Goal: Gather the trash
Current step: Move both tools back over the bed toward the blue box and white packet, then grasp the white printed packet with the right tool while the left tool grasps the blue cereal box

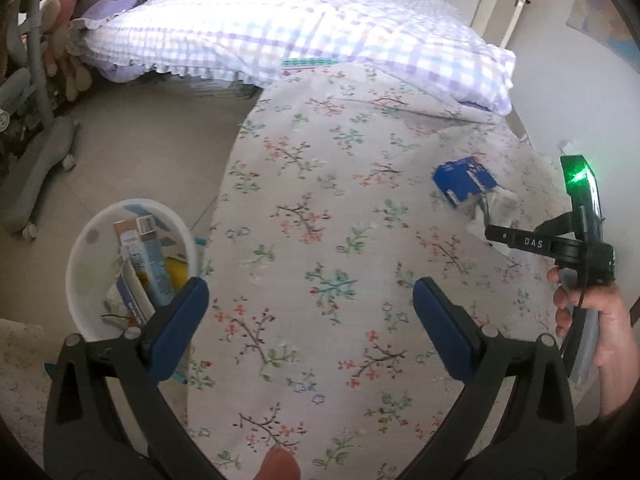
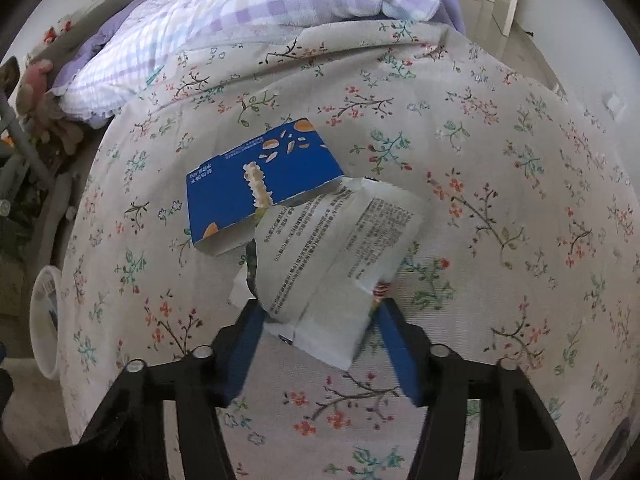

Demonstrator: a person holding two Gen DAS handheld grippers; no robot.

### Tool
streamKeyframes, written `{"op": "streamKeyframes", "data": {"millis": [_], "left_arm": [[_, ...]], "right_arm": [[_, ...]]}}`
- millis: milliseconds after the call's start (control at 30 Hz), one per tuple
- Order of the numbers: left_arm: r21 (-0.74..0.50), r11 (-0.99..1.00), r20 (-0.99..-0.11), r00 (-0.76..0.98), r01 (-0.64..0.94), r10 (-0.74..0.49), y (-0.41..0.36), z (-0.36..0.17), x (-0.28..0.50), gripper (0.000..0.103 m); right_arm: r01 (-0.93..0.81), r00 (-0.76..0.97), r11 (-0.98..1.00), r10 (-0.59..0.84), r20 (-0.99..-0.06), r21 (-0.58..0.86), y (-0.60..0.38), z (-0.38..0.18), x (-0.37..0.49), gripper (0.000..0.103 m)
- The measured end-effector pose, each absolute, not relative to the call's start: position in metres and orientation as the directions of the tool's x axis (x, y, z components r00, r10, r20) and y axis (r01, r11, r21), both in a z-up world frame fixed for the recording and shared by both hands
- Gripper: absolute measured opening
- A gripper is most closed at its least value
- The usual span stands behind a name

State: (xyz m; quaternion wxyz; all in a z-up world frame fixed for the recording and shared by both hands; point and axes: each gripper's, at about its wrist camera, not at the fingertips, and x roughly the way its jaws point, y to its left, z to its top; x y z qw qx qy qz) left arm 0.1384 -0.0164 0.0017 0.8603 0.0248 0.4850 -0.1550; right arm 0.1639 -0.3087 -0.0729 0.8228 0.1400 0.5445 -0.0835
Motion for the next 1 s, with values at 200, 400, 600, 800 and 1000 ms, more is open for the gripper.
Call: {"op": "streamKeyframes", "data": {"millis": [200,400,600,800,1000], "left_arm": [[-0.048,0.939,-0.845,0.488,0.34,-0.219,-0.036,-0.002,0.133,0.101],[0.007,0.896,-0.844,0.483,0.444,-0.233,-0.083,-0.01,0.137,0.101],[0.185,0.797,-0.822,0.534,0.576,-0.195,-0.153,-0.027,0.163,0.101],[0.258,0.687,-0.821,0.529,0.679,-0.214,-0.211,-0.046,0.197,0.099],[0.247,0.571,-0.832,0.473,0.783,-0.289,-0.255,-0.056,0.214,0.098]], "right_arm": [[0.31,0.422,0.937,0.017,-0.907,0.162,-0.328,-0.056,0.138,0.053],[0.362,0.447,0.909,0.027,-0.894,0.208,-0.358,-0.038,0.108,0.035],[0.349,0.456,0.924,-0.024,-0.89,0.153,-0.374,-0.032,0.092,0.036],[0.413,0.439,0.89,-0.008,-0.898,0.194,-0.411,-0.042,0.077,0.057],[0.473,0.427,0.841,0.042,-0.903,0.262,-0.435,-0.054,0.075,0.058]]}}
